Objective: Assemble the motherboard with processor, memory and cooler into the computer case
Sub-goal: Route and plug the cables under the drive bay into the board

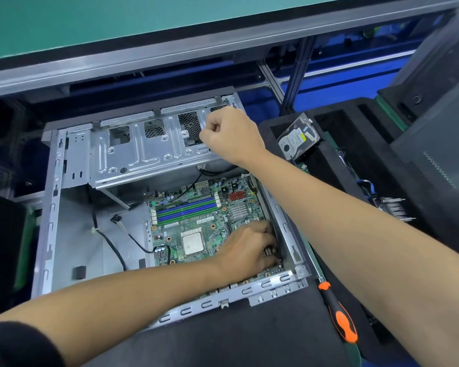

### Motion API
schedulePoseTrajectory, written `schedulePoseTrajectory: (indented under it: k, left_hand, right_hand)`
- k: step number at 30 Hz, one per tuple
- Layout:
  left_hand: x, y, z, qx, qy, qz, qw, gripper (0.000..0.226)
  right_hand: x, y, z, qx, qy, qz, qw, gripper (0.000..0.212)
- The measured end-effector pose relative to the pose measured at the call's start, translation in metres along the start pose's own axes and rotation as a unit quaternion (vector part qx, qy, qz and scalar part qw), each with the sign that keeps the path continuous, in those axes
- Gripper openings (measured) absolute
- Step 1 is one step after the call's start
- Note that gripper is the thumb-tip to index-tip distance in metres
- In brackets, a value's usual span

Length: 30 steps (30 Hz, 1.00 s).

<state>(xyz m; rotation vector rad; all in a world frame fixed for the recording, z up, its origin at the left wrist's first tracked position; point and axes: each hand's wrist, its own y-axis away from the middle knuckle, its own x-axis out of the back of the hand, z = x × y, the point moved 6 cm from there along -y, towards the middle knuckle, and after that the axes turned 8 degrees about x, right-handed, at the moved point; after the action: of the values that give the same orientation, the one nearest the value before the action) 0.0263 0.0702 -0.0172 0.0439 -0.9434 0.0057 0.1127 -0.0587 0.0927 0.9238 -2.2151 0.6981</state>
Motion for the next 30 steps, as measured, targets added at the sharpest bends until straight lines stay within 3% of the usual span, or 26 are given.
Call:
schedulePoseTrajectory:
  k: [5,12,20,24,30]
  left_hand:
    - [-0.004,-0.002,-0.001,0.019,-0.015,-0.009,1.000,0.028]
    - [0.018,-0.004,-0.003,0.036,0.048,-0.023,0.998,0.020]
    - [0.034,-0.003,-0.036,0.118,0.100,-0.050,0.987,0.023]
    - [0.019,-0.002,-0.016,0.090,0.112,-0.097,0.985,0.024]
    - [0.005,-0.009,0.005,0.034,0.059,-0.098,0.993,0.027]
  right_hand:
    - [0.000,0.000,0.000,0.000,0.002,0.001,1.000,0.020]
    - [-0.001,0.000,0.001,0.000,0.000,0.001,1.000,0.021]
    - [-0.003,0.000,0.002,0.001,-0.003,-0.004,1.000,0.018]
    - [-0.002,-0.001,0.002,-0.002,0.002,-0.003,1.000,0.025]
    - [-0.003,-0.001,0.003,-0.004,-0.002,-0.004,1.000,0.031]
